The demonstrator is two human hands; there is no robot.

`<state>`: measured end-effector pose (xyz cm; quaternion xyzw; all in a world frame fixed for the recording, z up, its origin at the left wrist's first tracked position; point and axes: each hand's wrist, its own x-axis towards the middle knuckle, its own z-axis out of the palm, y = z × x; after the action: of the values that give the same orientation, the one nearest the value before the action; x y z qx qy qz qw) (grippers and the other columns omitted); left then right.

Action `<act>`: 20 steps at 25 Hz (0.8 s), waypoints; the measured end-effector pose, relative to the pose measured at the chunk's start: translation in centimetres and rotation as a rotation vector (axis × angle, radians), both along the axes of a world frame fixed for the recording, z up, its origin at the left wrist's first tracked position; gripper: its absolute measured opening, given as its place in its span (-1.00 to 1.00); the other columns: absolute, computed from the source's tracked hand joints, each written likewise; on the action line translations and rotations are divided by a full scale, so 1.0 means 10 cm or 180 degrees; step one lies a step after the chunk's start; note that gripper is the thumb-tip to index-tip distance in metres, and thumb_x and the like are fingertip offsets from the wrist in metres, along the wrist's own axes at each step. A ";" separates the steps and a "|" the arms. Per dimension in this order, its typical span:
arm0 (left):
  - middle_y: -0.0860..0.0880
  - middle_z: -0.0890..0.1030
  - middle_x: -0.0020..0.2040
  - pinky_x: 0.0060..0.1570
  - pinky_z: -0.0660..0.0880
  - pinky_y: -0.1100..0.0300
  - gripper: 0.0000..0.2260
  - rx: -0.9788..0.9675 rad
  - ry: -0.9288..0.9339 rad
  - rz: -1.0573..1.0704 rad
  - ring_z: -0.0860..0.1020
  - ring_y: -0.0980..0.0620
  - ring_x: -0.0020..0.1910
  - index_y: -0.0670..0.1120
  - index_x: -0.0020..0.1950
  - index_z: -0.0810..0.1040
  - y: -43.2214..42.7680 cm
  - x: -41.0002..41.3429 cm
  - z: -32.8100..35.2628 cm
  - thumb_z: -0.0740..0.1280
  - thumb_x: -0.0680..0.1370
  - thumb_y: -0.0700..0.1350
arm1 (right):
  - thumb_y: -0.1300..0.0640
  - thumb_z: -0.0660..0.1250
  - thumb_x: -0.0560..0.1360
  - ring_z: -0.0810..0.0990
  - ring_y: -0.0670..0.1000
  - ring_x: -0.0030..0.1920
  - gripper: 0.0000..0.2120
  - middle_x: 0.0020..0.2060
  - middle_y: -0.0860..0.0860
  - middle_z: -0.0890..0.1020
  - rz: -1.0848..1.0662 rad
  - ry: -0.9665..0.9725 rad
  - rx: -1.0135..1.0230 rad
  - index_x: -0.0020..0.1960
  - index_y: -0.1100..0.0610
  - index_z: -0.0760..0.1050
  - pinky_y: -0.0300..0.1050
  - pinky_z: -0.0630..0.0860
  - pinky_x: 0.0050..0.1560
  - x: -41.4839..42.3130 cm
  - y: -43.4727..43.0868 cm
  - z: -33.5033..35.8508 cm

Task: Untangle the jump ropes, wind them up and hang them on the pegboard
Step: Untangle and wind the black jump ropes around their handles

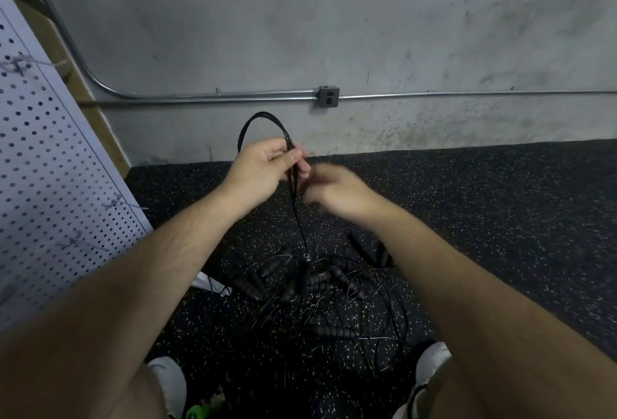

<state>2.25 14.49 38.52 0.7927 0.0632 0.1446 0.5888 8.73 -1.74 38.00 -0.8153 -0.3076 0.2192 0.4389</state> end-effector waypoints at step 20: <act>-0.04 0.72 -0.16 -0.27 0.48 0.42 -0.85 0.0048 -0.0006 0.0106 0.68 0.16 -0.24 -0.16 0.07 0.65 -0.01 -0.10 0.07 0.28 0.66 -0.21 | 0.22 0.39 0.53 0.60 -0.08 -0.24 -0.81 0.01 -0.01 0.67 0.0163 0.0173 -0.0008 0.14 0.13 0.58 -0.21 0.56 -0.26 0.00 0.03 -0.07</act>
<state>1.26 14.38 39.25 0.7959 0.0748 0.1556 0.5803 8.75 -1.49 37.31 -0.8014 -0.3161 0.2529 0.4403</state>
